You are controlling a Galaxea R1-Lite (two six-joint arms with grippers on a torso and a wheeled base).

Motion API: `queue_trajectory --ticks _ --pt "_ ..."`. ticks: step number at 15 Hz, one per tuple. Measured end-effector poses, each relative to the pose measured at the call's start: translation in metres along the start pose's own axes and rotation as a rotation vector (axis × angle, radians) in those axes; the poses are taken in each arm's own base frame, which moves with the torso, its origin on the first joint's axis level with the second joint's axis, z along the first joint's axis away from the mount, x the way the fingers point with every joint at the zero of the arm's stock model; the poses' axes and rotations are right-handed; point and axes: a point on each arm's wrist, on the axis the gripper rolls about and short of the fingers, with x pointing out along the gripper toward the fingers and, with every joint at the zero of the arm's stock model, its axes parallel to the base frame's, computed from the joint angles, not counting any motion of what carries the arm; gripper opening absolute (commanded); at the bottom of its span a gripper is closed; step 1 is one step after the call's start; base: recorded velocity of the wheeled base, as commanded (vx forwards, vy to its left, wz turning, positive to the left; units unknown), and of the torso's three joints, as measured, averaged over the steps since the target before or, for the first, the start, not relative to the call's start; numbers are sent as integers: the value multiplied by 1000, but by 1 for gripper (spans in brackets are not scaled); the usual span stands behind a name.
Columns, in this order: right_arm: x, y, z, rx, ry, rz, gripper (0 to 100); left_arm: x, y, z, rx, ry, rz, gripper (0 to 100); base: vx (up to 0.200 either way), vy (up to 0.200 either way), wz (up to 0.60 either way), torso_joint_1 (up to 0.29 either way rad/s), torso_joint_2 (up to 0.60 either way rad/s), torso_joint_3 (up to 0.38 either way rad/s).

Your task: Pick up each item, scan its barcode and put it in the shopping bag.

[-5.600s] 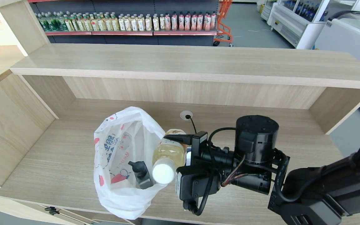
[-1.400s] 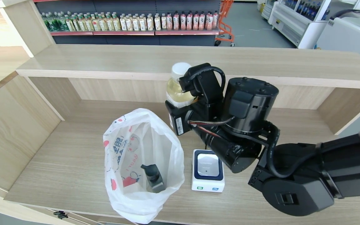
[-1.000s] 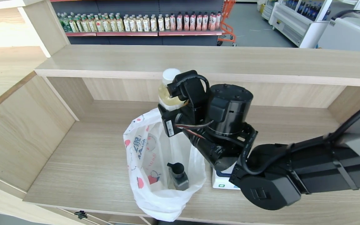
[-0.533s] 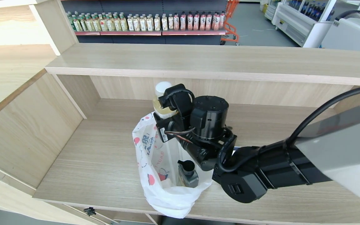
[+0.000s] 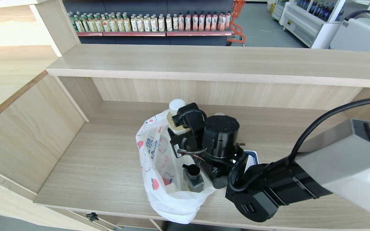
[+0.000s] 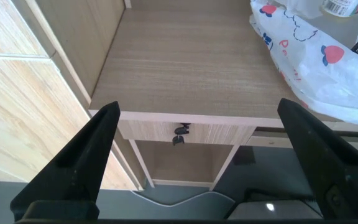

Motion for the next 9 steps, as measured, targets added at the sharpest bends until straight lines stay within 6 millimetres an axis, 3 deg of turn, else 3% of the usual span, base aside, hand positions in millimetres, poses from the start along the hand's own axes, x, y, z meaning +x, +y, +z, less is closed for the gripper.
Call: queue_trajectory --ticks 9 --pt "7 -5 -25 11 -21 -24 0 0 0 0 0 0 0 100 0 0 0 0 0 0"
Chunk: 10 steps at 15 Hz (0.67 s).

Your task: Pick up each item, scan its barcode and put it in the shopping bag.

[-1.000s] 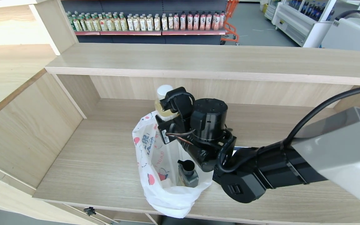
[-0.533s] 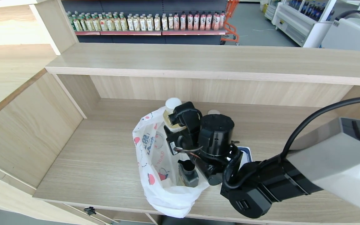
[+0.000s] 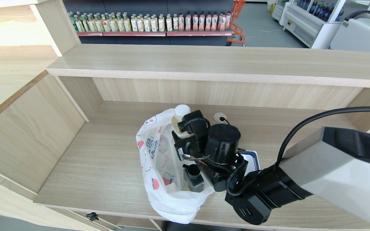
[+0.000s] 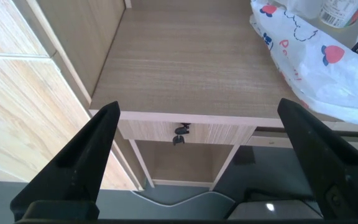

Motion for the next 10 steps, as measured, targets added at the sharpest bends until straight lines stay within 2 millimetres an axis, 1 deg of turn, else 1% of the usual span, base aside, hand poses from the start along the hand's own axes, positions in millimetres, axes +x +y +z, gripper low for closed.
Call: queue_trajectory --ticks 2,8,10 --pt "-2 1 -10 -3 10 6 0 0 0 0 0 0 0 100 0 0 0 0 0 0" --pt "-14 4 -32 14 -24 31 0 0 0 0 0 0 0 100 0 0 0 0 0 0" --pt "-13 3 -32 13 -21 32 0 0 0 0 0 0 0 100 0 0 0 0 0 0"
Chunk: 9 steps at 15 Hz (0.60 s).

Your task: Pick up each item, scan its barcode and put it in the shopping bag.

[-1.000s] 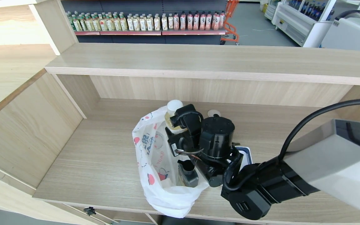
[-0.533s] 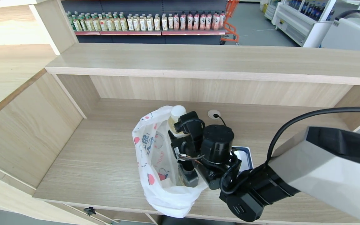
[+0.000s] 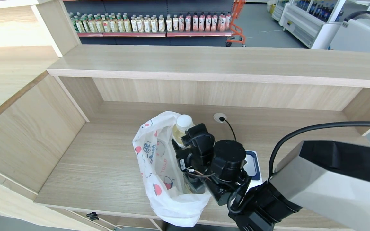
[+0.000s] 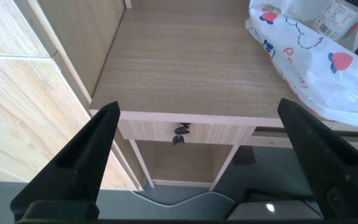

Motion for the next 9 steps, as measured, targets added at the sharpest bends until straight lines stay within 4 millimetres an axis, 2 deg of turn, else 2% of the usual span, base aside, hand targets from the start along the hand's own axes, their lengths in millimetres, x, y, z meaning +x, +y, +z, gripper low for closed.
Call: queue_trajectory --ticks 4,9 --pt "6 -2 14 4 -21 -10 0 0 0 0 0 0 0 100 0 0 0 0 0 0" --pt "22 -5 51 30 -81 -16 0 0 0 0 0 0 0 100 0 0 0 0 0 0"
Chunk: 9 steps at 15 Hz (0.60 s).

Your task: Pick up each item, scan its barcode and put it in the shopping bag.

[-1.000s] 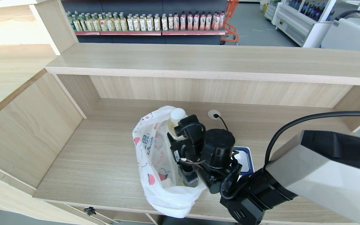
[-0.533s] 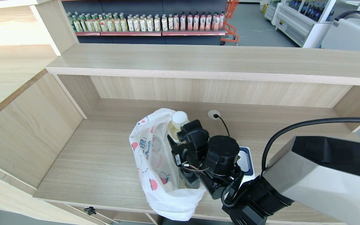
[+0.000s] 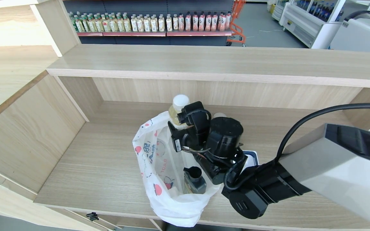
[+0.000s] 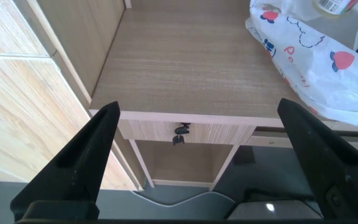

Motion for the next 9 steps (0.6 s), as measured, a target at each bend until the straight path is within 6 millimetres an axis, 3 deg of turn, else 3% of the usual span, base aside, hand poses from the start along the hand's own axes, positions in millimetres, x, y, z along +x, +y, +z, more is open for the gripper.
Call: queue_trajectory --ticks 9 --pt "4 -14 -12 107 24 -14 0 0 0 0 0 0 0 100 0 0 0 0 0 0"
